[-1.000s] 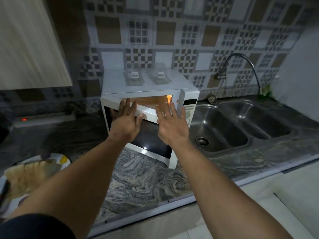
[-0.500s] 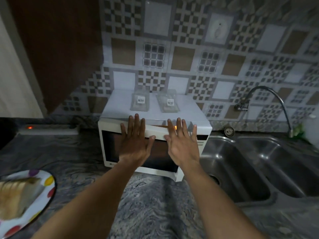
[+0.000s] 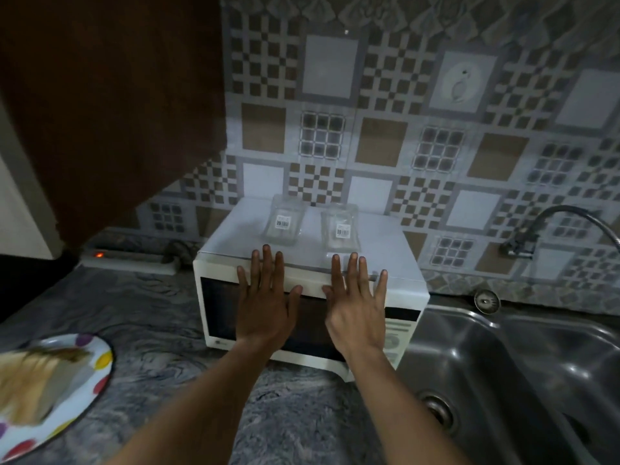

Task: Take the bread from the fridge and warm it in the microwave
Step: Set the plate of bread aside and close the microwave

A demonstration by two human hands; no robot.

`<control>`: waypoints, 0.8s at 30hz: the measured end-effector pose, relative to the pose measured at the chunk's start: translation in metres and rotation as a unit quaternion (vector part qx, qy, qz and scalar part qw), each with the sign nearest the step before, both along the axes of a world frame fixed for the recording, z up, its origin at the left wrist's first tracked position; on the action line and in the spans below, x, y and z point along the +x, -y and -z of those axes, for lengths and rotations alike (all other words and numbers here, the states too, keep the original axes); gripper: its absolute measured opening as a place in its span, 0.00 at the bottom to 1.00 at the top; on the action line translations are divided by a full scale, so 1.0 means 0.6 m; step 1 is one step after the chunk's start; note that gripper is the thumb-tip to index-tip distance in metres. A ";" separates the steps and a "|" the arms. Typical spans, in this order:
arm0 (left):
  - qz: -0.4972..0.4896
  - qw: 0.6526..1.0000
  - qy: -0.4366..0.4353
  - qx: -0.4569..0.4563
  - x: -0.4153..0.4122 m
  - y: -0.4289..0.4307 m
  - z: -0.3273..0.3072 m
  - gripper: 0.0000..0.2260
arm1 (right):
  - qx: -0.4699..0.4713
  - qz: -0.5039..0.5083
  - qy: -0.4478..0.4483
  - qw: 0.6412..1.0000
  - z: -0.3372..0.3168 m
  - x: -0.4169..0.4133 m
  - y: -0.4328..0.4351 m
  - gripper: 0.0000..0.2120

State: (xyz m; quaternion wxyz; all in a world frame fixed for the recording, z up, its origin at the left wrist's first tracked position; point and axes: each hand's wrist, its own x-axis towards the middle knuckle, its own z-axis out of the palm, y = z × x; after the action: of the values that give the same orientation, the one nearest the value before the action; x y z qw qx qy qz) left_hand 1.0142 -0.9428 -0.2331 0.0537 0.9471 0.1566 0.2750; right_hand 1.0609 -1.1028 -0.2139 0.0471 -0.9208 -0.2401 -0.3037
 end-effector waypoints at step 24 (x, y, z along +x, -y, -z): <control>-0.042 0.995 -0.064 -0.058 0.010 0.019 -0.029 0.29 | -0.004 0.012 -0.024 1.000 -0.003 0.022 -0.004 0.27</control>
State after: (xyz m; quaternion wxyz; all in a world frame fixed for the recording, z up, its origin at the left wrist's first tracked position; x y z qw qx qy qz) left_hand 1.0201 -0.9543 -0.2157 0.0866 0.9506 0.2147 0.2067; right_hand 1.0744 -1.1001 -0.2123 0.0455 -0.9308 -0.2290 -0.2811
